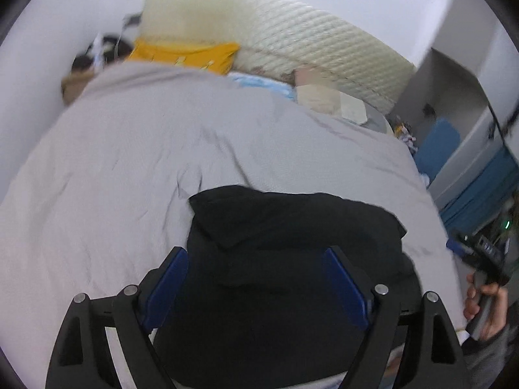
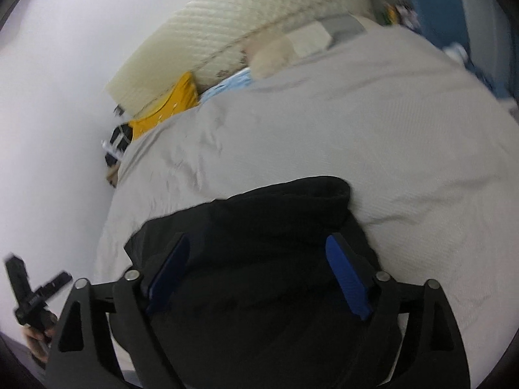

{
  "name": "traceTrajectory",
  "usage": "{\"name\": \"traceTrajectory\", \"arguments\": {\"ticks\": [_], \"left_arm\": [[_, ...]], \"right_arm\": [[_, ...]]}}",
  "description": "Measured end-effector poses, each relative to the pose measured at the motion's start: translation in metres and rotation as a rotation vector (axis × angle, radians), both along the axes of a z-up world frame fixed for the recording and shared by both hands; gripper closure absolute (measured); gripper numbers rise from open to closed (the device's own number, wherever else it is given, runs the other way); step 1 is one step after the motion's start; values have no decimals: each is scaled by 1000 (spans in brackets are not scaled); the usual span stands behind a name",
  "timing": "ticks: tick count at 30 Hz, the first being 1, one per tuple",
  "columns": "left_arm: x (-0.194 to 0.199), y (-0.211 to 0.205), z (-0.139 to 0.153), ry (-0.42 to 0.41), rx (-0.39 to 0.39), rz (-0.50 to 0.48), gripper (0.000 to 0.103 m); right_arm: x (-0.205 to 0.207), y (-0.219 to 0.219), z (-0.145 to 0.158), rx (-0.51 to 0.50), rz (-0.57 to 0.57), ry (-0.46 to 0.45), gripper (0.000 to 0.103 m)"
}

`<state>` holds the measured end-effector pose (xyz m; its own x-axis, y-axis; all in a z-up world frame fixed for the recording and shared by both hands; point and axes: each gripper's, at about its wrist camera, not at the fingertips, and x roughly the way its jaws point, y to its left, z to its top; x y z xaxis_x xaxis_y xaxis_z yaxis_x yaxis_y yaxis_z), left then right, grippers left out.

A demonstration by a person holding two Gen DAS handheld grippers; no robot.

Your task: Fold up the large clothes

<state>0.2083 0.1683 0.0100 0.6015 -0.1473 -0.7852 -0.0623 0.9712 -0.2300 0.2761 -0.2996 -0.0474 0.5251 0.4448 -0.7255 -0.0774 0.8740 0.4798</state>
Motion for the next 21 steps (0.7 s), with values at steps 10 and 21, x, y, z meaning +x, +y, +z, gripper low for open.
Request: {"name": "traceTrajectory", "arguments": {"ticks": [10,21], "left_arm": [[62,-113,-94,-75,189,-110,17],[76,-116,-142,-99,241,-86,17]], "right_arm": [[-8,95,-61,-264,137,-133,14],[17,111,-104,-259,123,-127,0]]}}
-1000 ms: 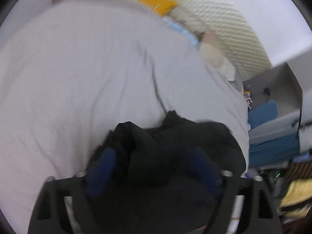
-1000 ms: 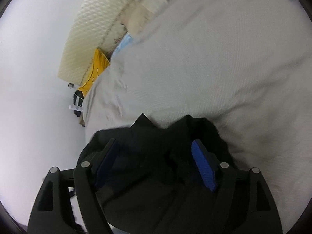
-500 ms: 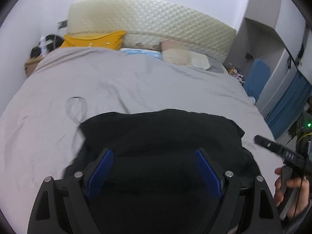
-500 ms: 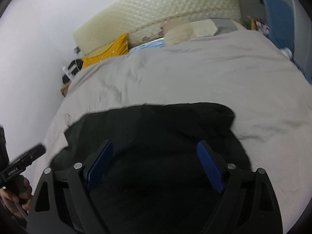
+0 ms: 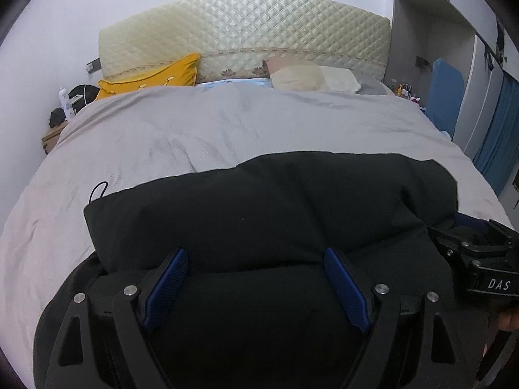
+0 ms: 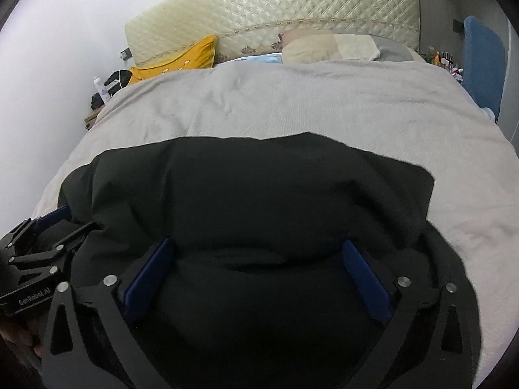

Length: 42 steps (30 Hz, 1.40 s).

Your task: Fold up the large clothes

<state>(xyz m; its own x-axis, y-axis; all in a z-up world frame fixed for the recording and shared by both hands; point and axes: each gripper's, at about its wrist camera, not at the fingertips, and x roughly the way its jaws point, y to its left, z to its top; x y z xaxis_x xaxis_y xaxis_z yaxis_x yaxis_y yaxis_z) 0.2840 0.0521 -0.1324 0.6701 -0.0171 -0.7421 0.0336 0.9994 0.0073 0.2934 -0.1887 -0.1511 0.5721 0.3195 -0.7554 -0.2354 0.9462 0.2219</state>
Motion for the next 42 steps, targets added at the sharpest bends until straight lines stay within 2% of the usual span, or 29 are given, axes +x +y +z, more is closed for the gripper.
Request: {"name": "traceTrajectory", "arguments": {"ticks": [4,9,17,23,27,34,39,42], "left_arm": [[12,1,-10,18,19,13,16],[20,6,-23,19,-5,26,14],[26,7,-37,17,-6,34,14],[21,5,-37,15,-2,26,14],[14,3,-33,-1,14,23,14],[-4,20,-9,-45,-33,38,14],[-24,35,15,-147,53,75,14],[-22,48,13,-121,82,104,14]], "right_arm": [[11,7,-9,0,0,-1,0],[20,11,-20,6,2,23,0],[24,27,-35,-64,3,-40,0],[20,18,-35,-12,3,-30,0],[14,19,-28,-22,23,-31,0],[-1,2,-7,-23,32,-105,0],[-6,-21,8,-35,12,-144,0],[-7,-35,9,-52,-2,-149,0]]}}
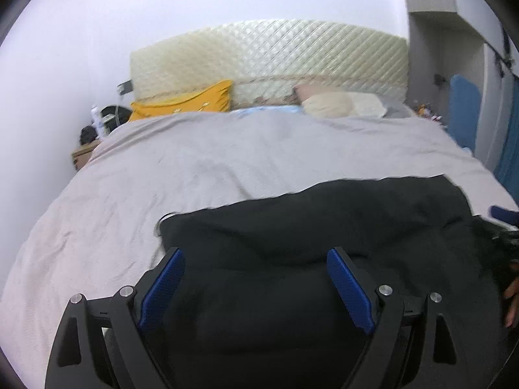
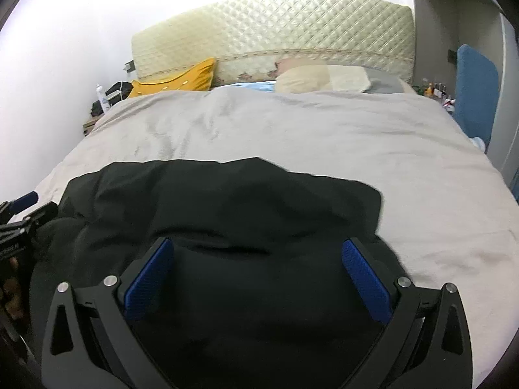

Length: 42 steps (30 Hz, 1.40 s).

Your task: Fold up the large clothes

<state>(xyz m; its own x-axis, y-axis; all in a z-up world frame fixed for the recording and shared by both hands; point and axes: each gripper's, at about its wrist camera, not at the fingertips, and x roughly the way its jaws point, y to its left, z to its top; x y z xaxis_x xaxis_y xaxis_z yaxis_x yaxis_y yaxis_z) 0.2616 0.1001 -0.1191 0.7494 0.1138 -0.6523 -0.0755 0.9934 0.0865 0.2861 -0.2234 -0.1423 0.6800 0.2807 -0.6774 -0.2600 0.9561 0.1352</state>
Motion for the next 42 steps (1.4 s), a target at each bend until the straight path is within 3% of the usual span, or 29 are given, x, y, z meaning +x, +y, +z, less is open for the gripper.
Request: {"name": "traceTrajectory", "arguments": {"ticks": [5,8,12,18,24,27,31,34,42], "left_arm": [[7,23,-15,64,-24,78,14],[6,27,-19,58,-21,77,14],[10,31,-40,117,-55,71,14],[13,30,-50,114,-77,69,14],[9,27,-42,98,-64,98,14],[1,22,-21,55,-60,106,14],[-24,8,32,-34,-142,75,14],[-52,-2,74,-85,-152,84,14],[-125,-31,184,-68,-123,88,14]], "right_arm": [[4,-22,-3,12,-30,9,0],[8,-30,-13,50,-42,34,0],[13,-26,-28,43,-21,81,0],[16,-26,-40,56,-24,104,0],[7,-23,-25,27,-39,78,0],[-5,-26,-5,70,-41,59,0],[-30,-26,38,98,-28,-5,0],[-56,-24,74,81,-23,-54,0],[-127,-30,158,50,3,-128,0]]}}
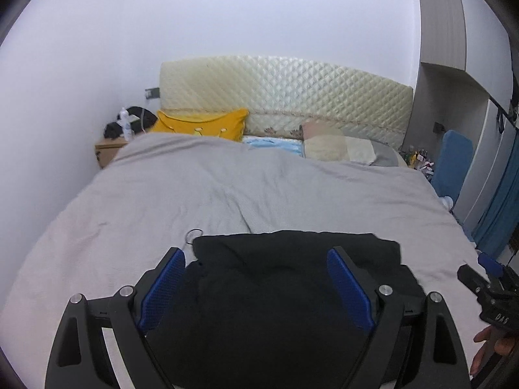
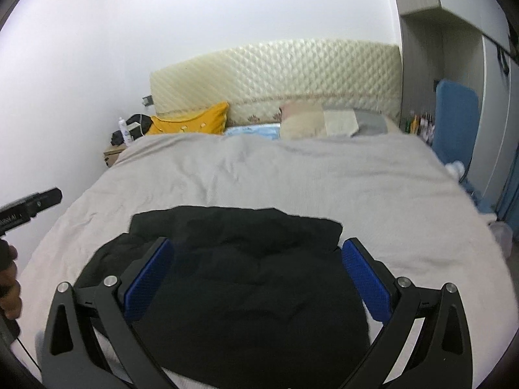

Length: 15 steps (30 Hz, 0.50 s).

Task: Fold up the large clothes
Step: 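Withdraw both grippers up and back from the folded jacket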

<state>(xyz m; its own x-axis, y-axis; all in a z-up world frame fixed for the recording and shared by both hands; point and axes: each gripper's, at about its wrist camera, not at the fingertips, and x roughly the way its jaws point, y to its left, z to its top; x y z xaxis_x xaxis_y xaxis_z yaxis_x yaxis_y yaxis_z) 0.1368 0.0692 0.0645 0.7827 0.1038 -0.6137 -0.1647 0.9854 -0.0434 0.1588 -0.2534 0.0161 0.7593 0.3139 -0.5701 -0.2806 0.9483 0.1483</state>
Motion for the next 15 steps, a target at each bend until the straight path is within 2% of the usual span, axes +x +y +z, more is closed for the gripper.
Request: {"name": "traceTrajectory", "arguments": {"ticks": [4,7,10,15], "left_arm": [[-39,-10,41,24,-39,39,14],[-70,-15,65,8,-74,84,14],[-96,-28,81,-33,-25,89,14],[-125,-35,92,-46,-46,53,14]], "right_arm": [[-30,-3,32,3,26,-7,0],[-51,-2,49,13,56,5,0],[-72,-1,67,18,75,9,0],[-102,12,86,12,113,13,0]]}}
